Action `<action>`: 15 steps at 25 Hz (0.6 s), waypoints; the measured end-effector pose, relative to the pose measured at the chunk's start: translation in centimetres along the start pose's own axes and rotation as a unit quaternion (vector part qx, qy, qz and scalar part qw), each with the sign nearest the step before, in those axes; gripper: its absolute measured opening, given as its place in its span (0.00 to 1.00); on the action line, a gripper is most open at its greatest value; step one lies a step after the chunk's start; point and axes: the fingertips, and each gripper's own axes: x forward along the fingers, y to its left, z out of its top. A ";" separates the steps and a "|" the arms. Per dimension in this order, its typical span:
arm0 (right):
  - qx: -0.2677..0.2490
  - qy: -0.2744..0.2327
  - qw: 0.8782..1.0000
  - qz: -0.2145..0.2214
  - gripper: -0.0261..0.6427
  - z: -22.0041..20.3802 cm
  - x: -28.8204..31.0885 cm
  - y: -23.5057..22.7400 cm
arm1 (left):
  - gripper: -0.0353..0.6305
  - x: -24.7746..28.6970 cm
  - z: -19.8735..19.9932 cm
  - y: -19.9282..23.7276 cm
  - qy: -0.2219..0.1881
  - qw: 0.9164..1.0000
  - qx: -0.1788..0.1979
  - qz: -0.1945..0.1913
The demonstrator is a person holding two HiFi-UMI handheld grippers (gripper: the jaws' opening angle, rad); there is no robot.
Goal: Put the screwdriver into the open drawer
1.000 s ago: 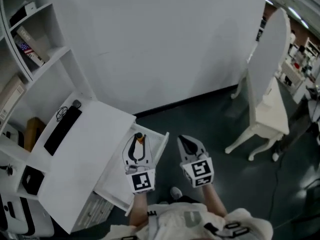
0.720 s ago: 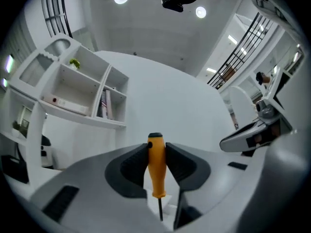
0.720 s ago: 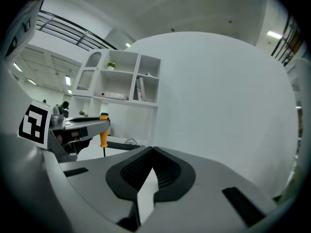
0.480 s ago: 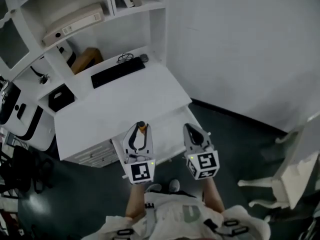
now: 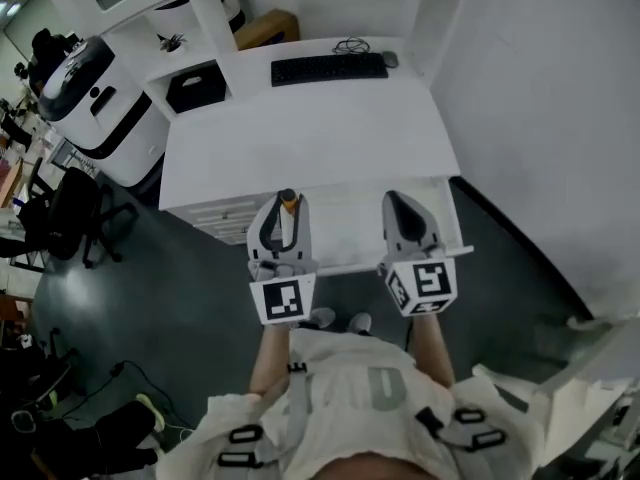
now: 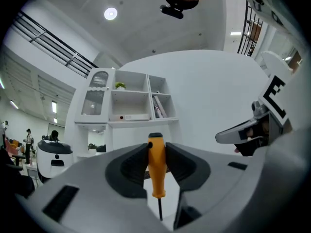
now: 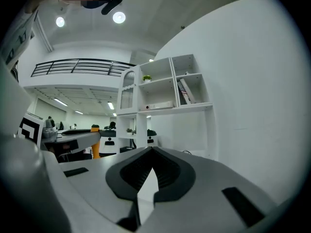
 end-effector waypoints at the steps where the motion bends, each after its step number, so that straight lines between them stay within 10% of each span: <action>1: -0.002 -0.001 1.000 0.004 0.05 0.0 0.4 0.4 | 0.22 -0.3 0.1 0.6 -0.002 1.000 0.001 0.006; 15: -0.005 0.003 1.000 0.009 0.05 -0.1 1.5 3.3 | 0.22 -1.2 -0.1 4.2 -0.011 0.999 -0.017 0.027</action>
